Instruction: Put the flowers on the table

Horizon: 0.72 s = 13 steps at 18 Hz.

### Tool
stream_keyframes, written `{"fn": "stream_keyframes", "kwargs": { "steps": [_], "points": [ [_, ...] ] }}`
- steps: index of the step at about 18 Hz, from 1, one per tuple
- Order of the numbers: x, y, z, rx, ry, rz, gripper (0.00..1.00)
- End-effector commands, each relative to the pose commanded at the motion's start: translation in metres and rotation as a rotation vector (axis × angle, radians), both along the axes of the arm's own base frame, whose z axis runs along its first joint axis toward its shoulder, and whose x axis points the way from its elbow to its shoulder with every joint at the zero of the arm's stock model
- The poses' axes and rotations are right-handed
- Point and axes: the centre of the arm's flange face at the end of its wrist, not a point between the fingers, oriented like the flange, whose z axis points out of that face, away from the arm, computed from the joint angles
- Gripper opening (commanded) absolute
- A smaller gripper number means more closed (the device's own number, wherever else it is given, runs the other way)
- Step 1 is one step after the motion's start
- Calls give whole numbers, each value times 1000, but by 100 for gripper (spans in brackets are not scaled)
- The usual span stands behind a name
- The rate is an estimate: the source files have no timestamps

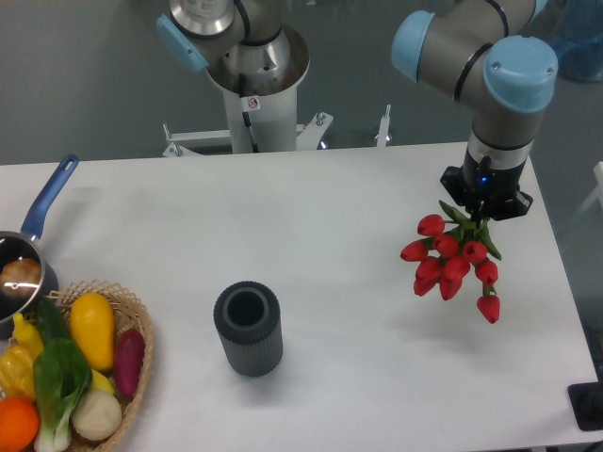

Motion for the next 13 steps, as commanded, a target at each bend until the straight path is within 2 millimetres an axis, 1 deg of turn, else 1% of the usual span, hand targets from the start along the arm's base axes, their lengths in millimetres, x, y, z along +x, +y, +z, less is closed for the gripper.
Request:
{"fn": "stream_keyframes", "kwargs": {
  "steps": [3,5,6,8,10,13],
  "points": [
    [0,1,0,3,-1,0,0],
    [-1,5,-9,2,-14,24,0],
    [2,10,-16,-3,-26,35,0],
    [6,18,-24,-7,-35,33,0],
    [11,25,-25,-9,-39,18,0],
    [20,31,-30,-18,-79,4,33]
  ]
}}
